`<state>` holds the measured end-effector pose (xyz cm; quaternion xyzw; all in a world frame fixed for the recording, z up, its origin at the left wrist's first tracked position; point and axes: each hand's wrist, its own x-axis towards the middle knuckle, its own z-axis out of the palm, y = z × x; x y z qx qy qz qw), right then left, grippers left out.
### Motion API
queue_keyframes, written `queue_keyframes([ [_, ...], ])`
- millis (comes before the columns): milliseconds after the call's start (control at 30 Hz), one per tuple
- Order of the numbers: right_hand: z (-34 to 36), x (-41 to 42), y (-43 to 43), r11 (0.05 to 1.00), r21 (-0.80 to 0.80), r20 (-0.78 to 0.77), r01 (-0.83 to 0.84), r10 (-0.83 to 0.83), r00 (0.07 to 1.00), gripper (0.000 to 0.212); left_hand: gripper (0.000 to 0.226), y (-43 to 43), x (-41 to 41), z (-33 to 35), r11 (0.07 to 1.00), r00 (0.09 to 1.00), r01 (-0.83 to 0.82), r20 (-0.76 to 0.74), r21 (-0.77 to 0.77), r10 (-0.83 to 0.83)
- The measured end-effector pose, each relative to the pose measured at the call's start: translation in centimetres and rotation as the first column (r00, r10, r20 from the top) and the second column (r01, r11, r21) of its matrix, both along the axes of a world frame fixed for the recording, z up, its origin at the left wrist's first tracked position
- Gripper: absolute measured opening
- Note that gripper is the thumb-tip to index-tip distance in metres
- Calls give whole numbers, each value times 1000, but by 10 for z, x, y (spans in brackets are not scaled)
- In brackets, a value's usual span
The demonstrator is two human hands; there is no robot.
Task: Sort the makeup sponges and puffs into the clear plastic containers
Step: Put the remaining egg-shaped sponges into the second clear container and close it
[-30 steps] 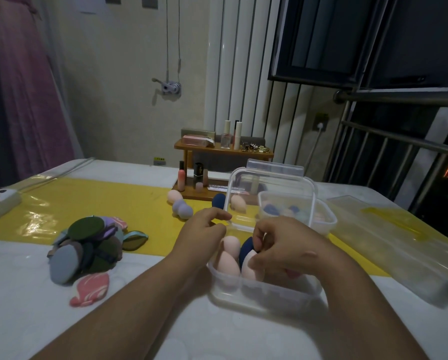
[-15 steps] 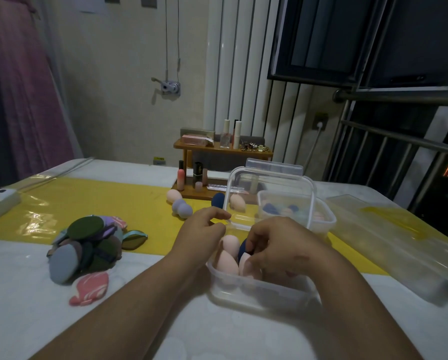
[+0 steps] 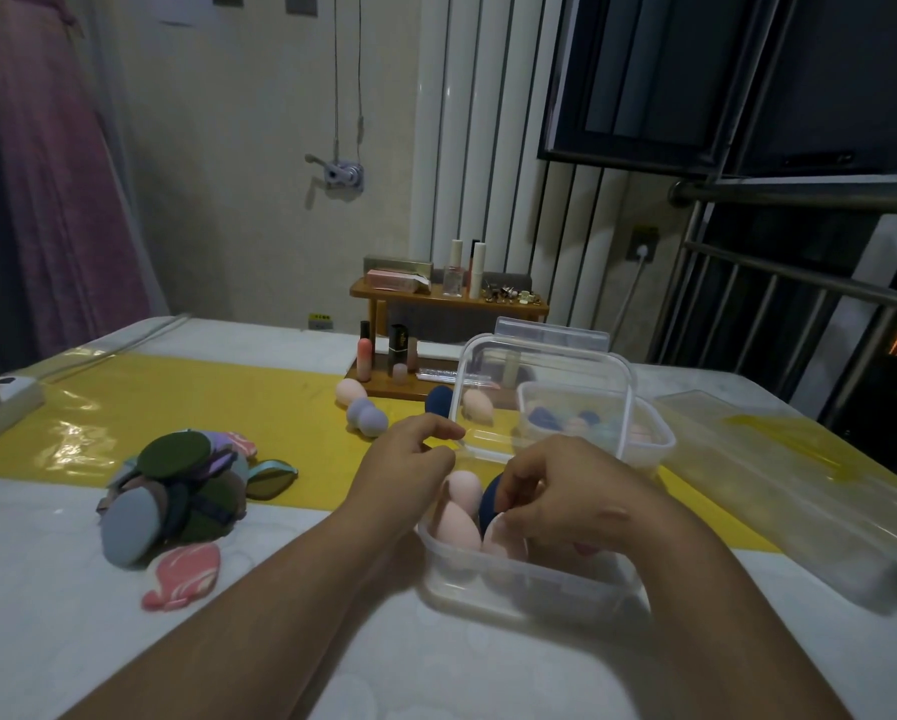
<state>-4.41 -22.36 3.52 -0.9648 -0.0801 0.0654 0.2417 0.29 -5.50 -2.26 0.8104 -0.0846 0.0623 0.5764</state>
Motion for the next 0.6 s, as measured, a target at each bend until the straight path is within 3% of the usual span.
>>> queue_keyframes([
  [233, 1, 0, -2, 999, 33, 19, 27, -28, 999, 9, 32, -1, -2, 1, 1000, 1000, 2, -19, -14, -3],
  [400, 0, -1, 4, 996, -89, 52, 0, 5, 999, 5, 35, -2, -4, 4, 1000, 1000, 12, -15, -21, -12],
  [600, 1, -1, 4, 997, -69, 76, 19, -14, 997, 8, 32, -1, -3, 2, 999, 1000, 13, -9, -32, -13],
])
